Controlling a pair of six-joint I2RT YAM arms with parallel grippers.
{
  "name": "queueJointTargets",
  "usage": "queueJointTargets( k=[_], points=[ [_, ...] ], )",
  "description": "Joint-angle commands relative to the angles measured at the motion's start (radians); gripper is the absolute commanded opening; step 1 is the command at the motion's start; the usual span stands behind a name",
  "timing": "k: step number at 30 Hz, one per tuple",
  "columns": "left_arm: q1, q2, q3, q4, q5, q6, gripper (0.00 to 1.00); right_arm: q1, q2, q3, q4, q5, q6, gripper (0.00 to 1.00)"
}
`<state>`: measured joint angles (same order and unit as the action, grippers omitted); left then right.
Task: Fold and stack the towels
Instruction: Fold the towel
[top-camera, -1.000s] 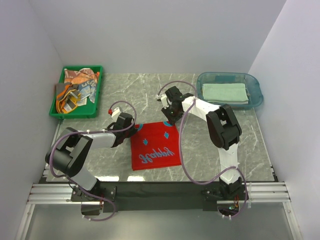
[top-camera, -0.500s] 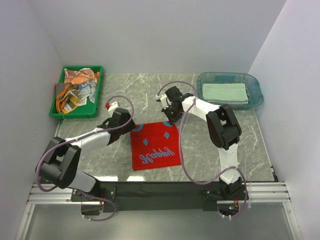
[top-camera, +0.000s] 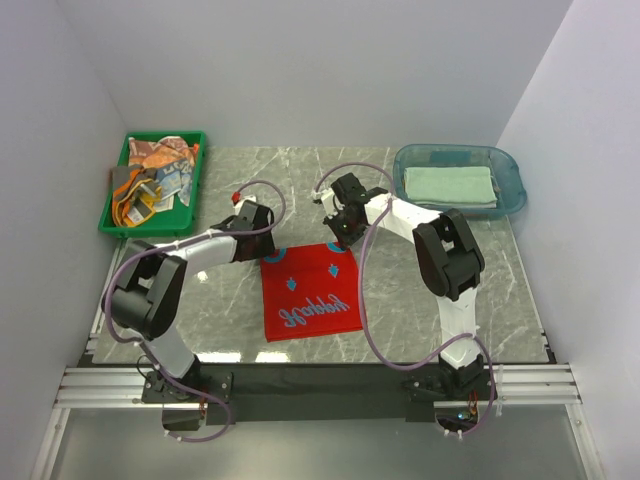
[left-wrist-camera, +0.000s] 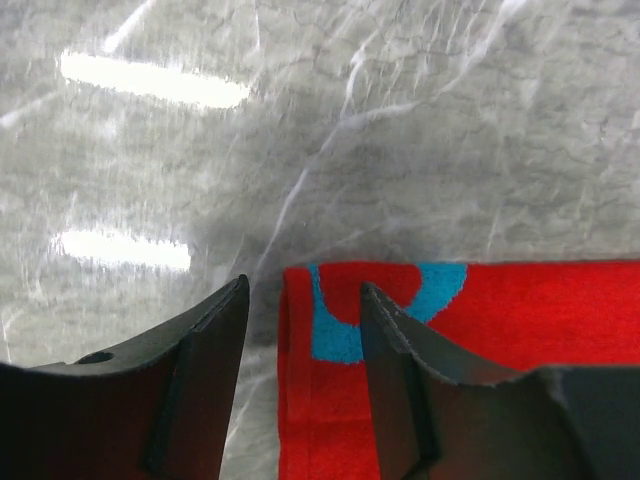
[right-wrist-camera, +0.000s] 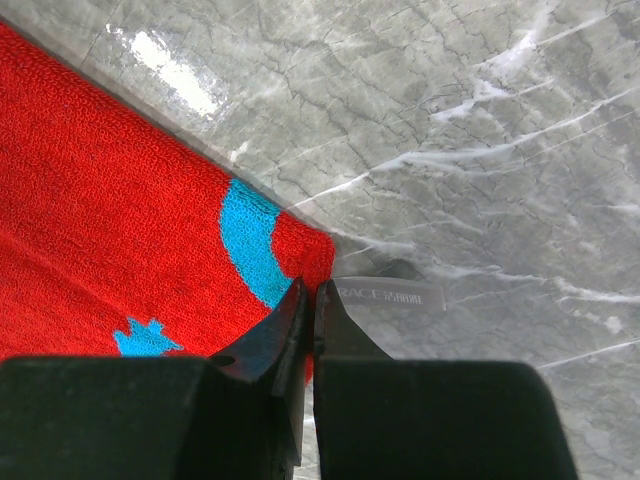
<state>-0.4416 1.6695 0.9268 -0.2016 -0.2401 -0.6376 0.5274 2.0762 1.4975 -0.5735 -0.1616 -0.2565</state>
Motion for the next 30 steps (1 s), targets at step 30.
queueJointTargets(
  k=[30],
  points=[
    [0.058,0.087,0.099,-0.194,0.127,0.087,0.41,-0.003,-0.007,-0.08,-0.014,0.06,-0.017,0.0]
  ],
)
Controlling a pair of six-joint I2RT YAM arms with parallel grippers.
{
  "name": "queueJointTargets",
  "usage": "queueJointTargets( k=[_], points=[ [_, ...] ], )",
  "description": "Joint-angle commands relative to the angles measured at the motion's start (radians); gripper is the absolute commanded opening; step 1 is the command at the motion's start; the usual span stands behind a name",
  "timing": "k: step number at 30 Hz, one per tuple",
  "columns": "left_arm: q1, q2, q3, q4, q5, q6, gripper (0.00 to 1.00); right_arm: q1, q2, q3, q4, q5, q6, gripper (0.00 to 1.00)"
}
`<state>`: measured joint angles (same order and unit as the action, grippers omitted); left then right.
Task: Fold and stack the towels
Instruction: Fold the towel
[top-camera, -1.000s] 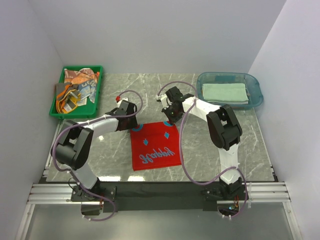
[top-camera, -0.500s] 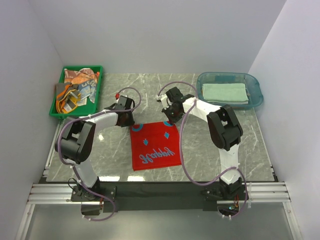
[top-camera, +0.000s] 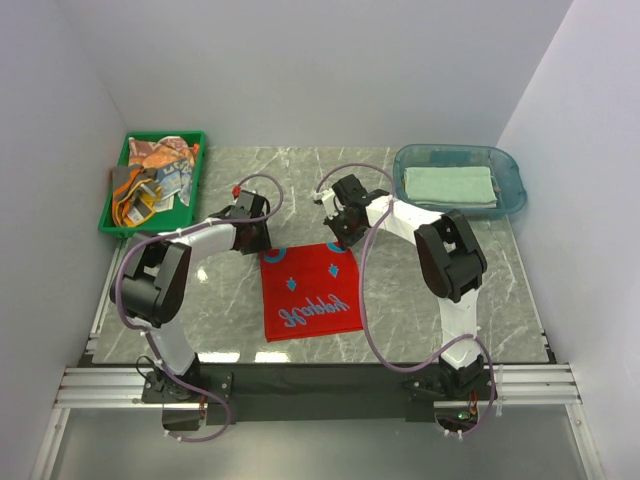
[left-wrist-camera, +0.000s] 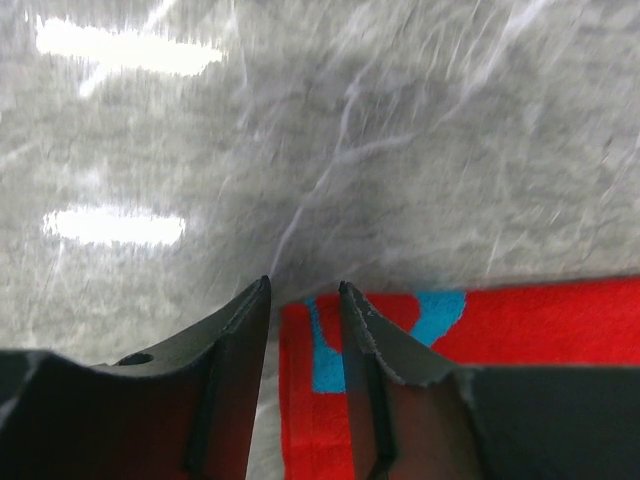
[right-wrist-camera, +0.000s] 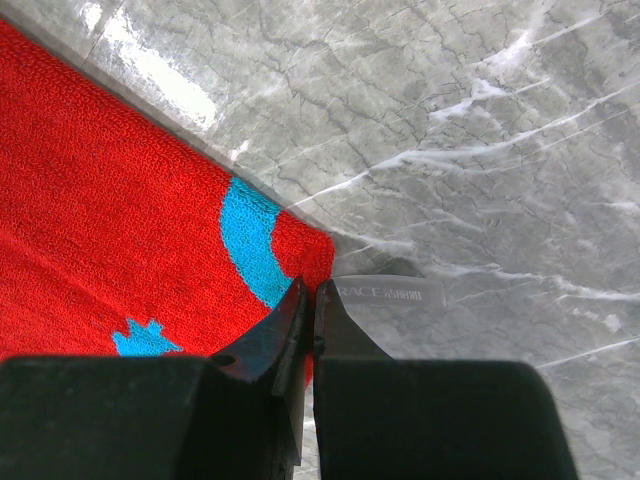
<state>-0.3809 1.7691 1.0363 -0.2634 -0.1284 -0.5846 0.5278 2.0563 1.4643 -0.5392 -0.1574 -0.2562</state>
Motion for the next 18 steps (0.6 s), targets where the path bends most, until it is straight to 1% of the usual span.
queueJointTargets(
  k=[1,6,11,14,18],
  points=[
    [-0.003,-0.019,-0.001,-0.141,0.012,0.042,0.41,-0.005,0.013,-0.047,-0.048,0.058,-0.018,0.0],
    [0.016,-0.039,0.07,-0.174,0.035,0.101,0.47,-0.003,0.013,-0.048,-0.047,0.056,-0.02,0.0],
    [0.02,-0.023,0.143,-0.215,0.064,0.215,0.51,-0.003,0.008,-0.053,-0.042,0.059,-0.02,0.0],
    [0.02,-0.008,0.159,-0.223,0.096,0.304,0.53,-0.003,0.008,-0.053,-0.044,0.061,-0.018,0.0],
    [0.019,0.024,0.179,-0.232,0.15,0.365,0.51,-0.003,0.01,-0.055,-0.042,0.062,-0.017,0.0]
  ],
)
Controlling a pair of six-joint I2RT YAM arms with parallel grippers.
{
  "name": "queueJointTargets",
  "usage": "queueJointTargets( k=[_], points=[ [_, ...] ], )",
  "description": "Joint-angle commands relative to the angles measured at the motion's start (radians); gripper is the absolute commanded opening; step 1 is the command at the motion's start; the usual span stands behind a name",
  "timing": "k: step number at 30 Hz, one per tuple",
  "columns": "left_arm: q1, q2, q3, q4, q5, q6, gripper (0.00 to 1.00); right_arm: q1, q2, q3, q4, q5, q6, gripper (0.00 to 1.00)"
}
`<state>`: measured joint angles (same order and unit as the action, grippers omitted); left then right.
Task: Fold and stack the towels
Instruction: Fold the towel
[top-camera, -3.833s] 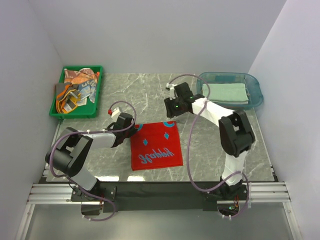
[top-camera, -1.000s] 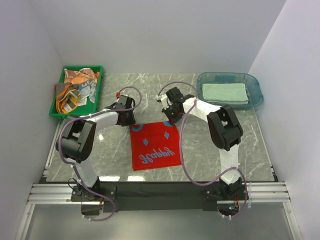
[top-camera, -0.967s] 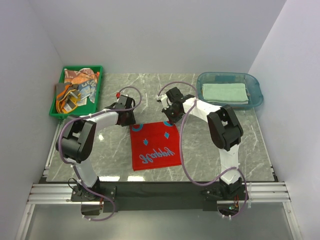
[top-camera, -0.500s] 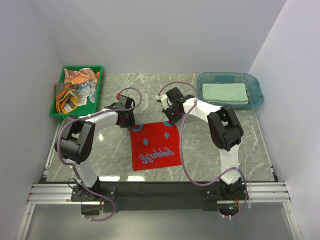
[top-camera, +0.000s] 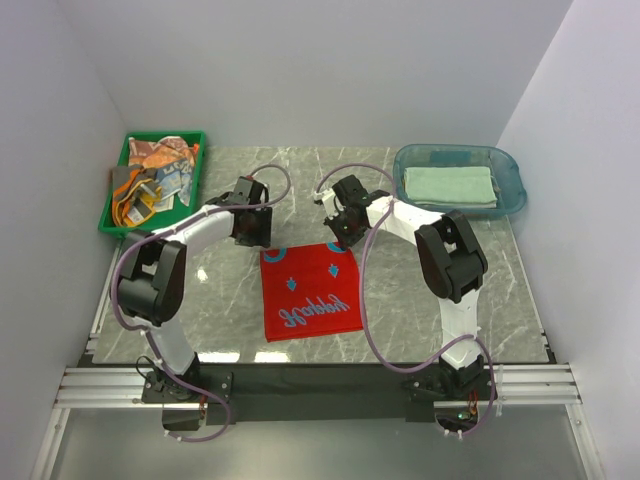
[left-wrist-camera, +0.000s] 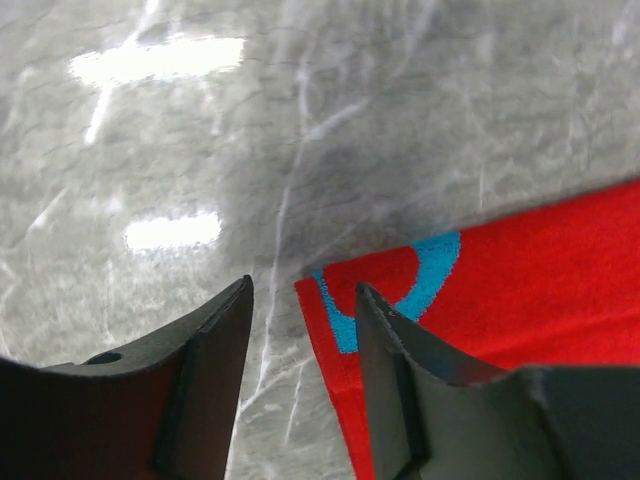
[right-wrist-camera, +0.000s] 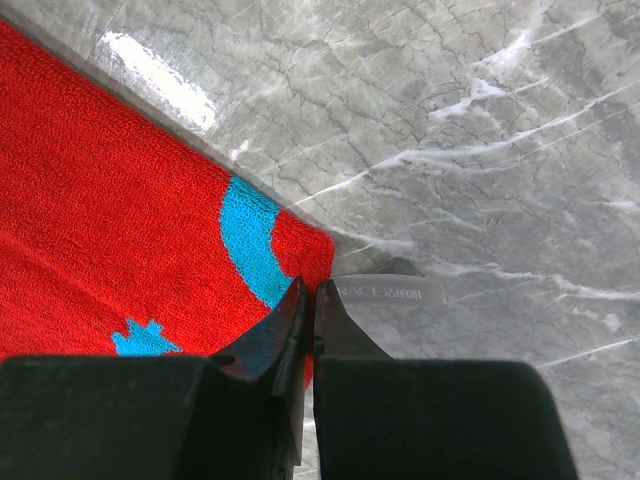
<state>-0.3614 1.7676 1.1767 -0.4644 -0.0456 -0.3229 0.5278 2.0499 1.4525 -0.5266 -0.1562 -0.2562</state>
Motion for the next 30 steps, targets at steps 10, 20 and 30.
queueJointTargets(
  k=[10,20,30],
  points=[
    [-0.001,0.049,-0.003,-0.005,0.05,0.151,0.51,-0.003,0.018,-0.041,-0.053,0.067,-0.018,0.0],
    [-0.02,0.125,-0.012,0.024,-0.014,0.15,0.42,-0.005,0.016,-0.05,-0.049,0.073,-0.018,0.0],
    [-0.074,0.181,-0.02,-0.005,-0.074,0.14,0.31,-0.006,0.015,-0.052,-0.042,0.073,-0.017,0.0]
  ],
)
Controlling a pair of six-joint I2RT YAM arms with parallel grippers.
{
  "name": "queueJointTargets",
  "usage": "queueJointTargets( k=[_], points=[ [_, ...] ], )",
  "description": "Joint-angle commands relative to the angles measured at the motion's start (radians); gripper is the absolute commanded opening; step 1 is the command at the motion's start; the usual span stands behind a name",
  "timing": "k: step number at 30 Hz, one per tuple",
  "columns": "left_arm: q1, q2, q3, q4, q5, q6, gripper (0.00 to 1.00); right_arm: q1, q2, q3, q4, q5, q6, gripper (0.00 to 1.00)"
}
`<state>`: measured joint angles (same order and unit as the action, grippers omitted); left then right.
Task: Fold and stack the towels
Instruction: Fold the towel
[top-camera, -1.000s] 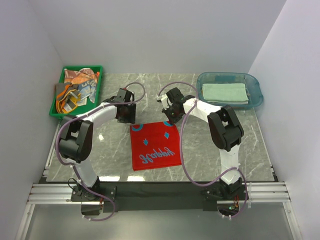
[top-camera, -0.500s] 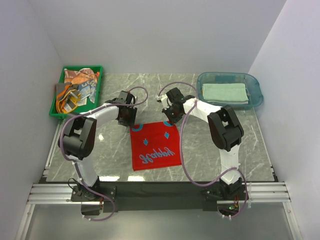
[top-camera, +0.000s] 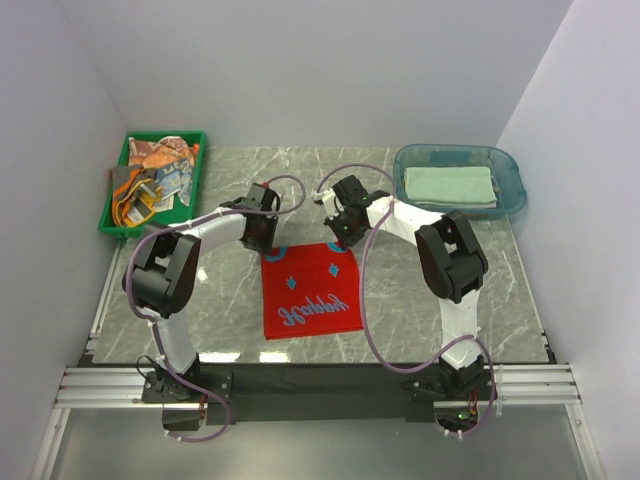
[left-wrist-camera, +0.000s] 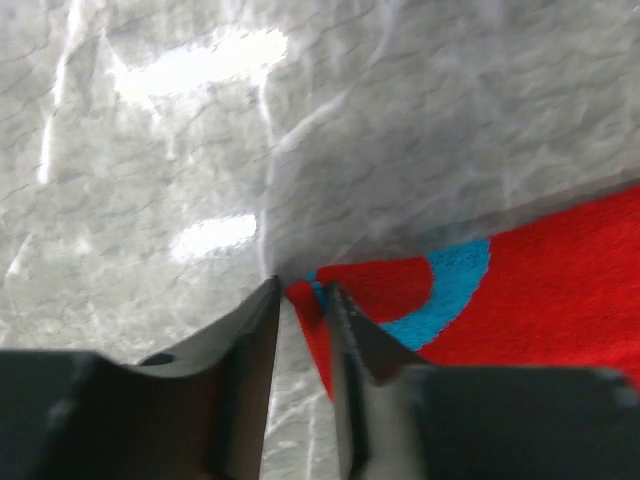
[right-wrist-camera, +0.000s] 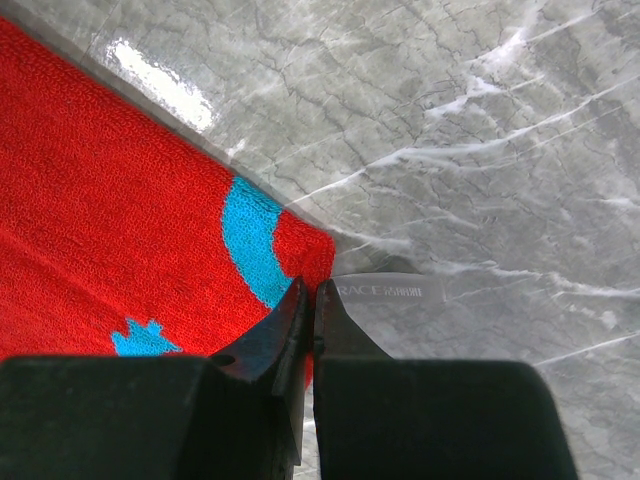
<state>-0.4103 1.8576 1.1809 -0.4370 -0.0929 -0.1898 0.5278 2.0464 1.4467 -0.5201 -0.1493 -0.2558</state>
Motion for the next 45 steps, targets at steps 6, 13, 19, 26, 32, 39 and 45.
queueJointTargets(
  k=[6,13,19,26,32,39,45],
  points=[
    [-0.019,0.135,-0.003,-0.058,-0.021,-0.003,0.13,-0.006,0.015,-0.052,-0.046,0.077,-0.019,0.0],
    [-0.015,0.123,0.008,-0.068,-0.028,0.001,0.01,-0.008,0.017,-0.057,-0.037,0.102,-0.014,0.0],
    [0.031,0.049,0.063,-0.029,-0.063,-0.02,0.01,-0.04,-0.055,-0.069,0.04,0.196,0.012,0.0],
    [0.065,0.057,0.152,0.043,-0.065,-0.03,0.01,-0.052,-0.114,-0.048,0.12,0.278,0.02,0.0],
    [0.065,0.065,0.172,0.113,-0.051,-0.03,0.01,-0.054,-0.115,-0.02,0.161,0.327,0.029,0.0],
    [0.065,-0.03,0.105,0.213,-0.07,-0.04,0.01,-0.054,-0.201,-0.104,0.287,0.392,0.044,0.0],
    [0.065,-0.122,0.022,0.264,-0.074,-0.088,0.01,-0.054,-0.299,-0.215,0.35,0.379,0.069,0.0]
  ],
)
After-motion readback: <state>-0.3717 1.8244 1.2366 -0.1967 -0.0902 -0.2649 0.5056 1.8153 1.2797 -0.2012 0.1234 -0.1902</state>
